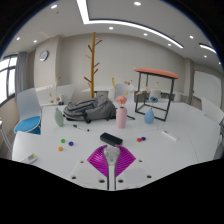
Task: Unplug charger
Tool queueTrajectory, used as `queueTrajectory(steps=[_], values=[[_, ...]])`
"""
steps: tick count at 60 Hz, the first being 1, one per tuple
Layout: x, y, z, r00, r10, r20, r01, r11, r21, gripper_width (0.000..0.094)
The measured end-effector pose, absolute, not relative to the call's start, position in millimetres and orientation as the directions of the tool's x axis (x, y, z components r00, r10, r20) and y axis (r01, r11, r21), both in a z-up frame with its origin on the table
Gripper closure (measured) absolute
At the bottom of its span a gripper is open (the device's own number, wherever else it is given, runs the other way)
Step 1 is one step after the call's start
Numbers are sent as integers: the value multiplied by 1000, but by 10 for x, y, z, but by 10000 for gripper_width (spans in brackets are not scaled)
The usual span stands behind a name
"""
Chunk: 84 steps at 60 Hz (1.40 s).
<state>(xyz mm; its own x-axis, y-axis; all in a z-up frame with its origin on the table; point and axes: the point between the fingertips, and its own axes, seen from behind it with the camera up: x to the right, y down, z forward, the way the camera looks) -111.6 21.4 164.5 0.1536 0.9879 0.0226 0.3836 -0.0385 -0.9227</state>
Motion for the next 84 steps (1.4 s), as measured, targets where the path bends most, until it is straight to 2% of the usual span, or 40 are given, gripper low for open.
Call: queueTrajectory(steps=[9, 19, 26, 28, 30, 33, 36, 40, 57, 61, 72, 84], values=[[-824, 1112, 910, 204, 974, 102, 533, -23, -846, 862], [-709, 1429, 151, 192, 975, 113, 638, -36, -769, 802], [-679, 1418, -168, 175, 982, 72, 686, -69, -725, 657], [-660, 1423, -197, 178, 982, 66, 690, -77, -720, 559], [-639, 1454, -197, 186, 980, 76, 693, -76, -717, 415], [-588, 1477, -135, 190, 978, 90, 689, -68, -721, 75], [-510, 1454, -43, 185, 978, 91, 688, -63, -723, 132], [-413, 1402, 199, 176, 982, 65, 685, -75, -724, 76], [875, 1180, 1559, 156, 987, 33, 662, -80, -745, 84], [1168, 1157, 1775, 166, 986, 25, 652, -91, -753, 86], [1679, 1200, 2149, 210, 977, 47, 624, -97, -776, 85], [1851, 1256, 2194, 231, 970, 79, 620, -84, -780, 87]])
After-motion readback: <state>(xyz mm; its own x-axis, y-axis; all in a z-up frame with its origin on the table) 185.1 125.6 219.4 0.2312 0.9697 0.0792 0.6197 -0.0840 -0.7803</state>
